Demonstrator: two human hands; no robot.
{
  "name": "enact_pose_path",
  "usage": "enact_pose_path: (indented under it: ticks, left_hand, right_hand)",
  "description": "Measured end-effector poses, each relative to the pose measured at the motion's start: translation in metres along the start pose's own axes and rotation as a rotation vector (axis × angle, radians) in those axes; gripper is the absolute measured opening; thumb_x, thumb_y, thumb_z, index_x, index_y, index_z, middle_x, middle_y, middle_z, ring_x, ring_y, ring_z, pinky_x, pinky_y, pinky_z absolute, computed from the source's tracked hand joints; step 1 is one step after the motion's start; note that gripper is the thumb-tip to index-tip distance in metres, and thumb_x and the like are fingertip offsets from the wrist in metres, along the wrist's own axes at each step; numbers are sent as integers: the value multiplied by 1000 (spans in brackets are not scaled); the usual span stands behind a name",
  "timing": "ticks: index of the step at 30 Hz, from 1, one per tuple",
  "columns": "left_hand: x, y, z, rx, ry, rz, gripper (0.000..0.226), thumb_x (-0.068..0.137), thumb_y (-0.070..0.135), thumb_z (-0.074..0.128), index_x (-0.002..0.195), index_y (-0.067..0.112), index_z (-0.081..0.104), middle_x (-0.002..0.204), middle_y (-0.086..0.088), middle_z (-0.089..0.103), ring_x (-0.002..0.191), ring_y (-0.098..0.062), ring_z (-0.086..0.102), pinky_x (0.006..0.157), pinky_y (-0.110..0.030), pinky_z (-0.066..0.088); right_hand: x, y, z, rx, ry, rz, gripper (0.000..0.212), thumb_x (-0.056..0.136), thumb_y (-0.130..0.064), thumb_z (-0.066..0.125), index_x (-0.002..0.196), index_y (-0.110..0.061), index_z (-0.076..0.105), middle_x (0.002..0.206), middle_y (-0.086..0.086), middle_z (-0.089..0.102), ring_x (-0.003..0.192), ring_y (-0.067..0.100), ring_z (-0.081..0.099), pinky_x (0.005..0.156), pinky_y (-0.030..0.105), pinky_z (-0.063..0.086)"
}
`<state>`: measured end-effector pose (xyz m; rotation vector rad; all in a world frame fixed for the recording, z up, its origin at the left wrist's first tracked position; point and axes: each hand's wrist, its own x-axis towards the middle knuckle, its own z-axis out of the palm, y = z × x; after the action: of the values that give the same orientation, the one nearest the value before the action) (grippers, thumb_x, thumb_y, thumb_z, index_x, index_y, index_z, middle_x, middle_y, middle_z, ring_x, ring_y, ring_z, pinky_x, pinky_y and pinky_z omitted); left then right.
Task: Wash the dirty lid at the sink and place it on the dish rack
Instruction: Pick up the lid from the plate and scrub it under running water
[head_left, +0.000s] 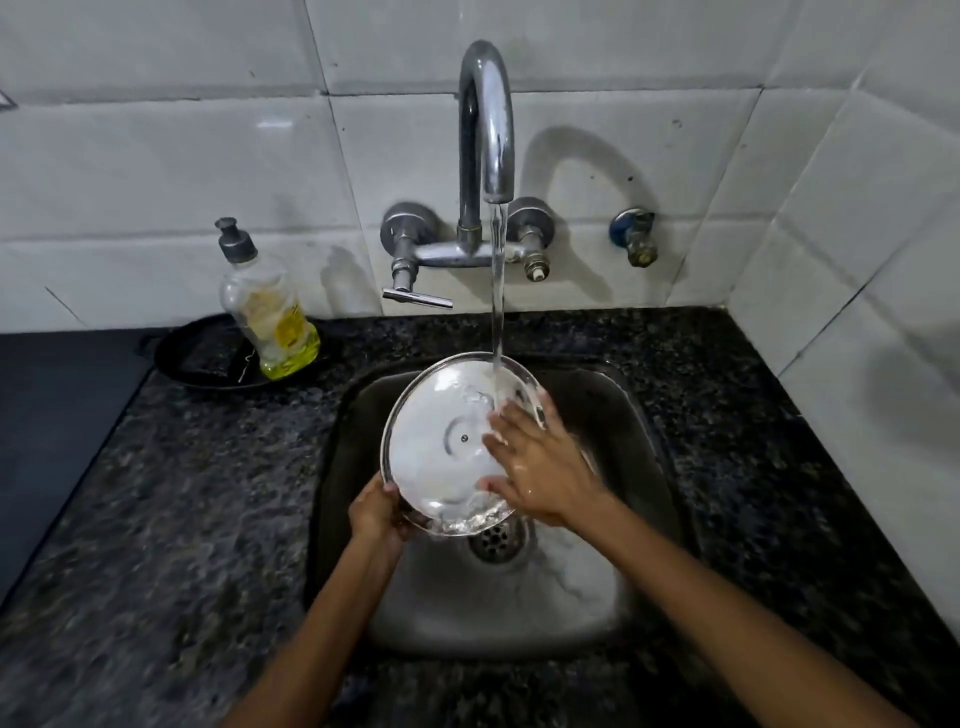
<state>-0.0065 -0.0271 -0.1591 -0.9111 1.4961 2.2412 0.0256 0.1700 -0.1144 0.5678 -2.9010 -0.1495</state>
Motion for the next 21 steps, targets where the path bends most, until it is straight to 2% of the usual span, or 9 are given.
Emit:
enact_pose_path:
  ticks: [3, 6, 7, 9, 11, 12, 15, 19, 21]
  left_hand:
    - [14, -6, 4, -104, 65, -112, 38, 83, -9, 35, 61, 6, 62, 64, -13, 66, 58, -28, 63, 53, -40, 57]
    - [19, 4, 12, -1, 83, -221, 33, 86, 0, 33, 101, 2, 62, 108, -21, 63, 100, -37, 61, 86, -58, 50]
    - [20, 8, 15, 63, 55, -243, 35, 88, 2, 30, 107, 2, 60, 107, -19, 63, 99, -34, 61, 82, -52, 54]
    - [16, 24, 18, 157, 13, -233, 31, 92, 8, 30, 94, 4, 60, 82, -15, 67, 67, -22, 68, 52, -28, 57]
    - [6, 48, 22, 225, -53, -187, 32, 98, 22, 33, 78, 7, 54, 62, -11, 63, 32, -11, 57, 29, -14, 42]
    - [2, 61, 24, 213, -121, -174, 38, 98, 31, 33, 79, 6, 54, 60, -12, 65, 30, -10, 57, 27, -13, 40]
    - [-15, 96, 40, 333, -284, -58, 40, 98, 32, 31, 83, 4, 56, 54, -10, 70, 42, -14, 65, 35, -13, 47]
    - [-31, 135, 77, 502, -260, 374, 24, 92, 15, 49, 68, 13, 50, 61, -6, 47, 45, -13, 49, 51, -25, 48]
    - [-31, 146, 95, 534, -267, 440, 25, 89, 20, 55, 66, 15, 48, 59, -3, 38, 50, -14, 38, 54, -26, 39]
  right_hand:
    - [-2, -2, -22, -80, 91, -244, 61, 82, -61, 28, 85, -16, 70, 87, 1, 73, 97, 23, 65, 96, 69, 38]
    - [4, 0, -43, -86, 44, -306, 57, 80, -60, 27, 78, -20, 67, 76, -1, 71, 80, 21, 66, 88, 50, 49]
    - [7, 0, -47, -92, 38, -312, 48, 80, -54, 30, 77, -22, 66, 73, -3, 71, 76, 20, 66, 81, 41, 51]
    - [16, -1, -55, -48, 34, -272, 27, 77, -30, 39, 75, -22, 65, 69, -2, 71, 69, 21, 67, 65, 30, 48]
    - [26, 4, -63, 154, 40, -91, 19, 80, -14, 46, 82, -18, 65, 77, 7, 73, 74, 28, 68, 63, 33, 49]
    - [30, 8, -68, 297, 31, 67, 15, 84, -13, 50, 87, -17, 64, 83, 12, 72, 80, 31, 67, 66, 36, 49]
    - [48, 16, -74, 691, 47, 445, 12, 84, -13, 55, 75, -14, 63, 80, 19, 68, 81, 35, 63, 65, 35, 44]
    - [61, 14, -79, 970, -42, 641, 30, 84, -9, 56, 54, -11, 50, 61, 9, 51, 67, 24, 52, 56, 30, 28]
    - [62, 15, -80, 1107, -74, 718, 27, 81, -5, 57, 55, -10, 51, 56, 5, 45, 59, 20, 44, 54, 30, 26]
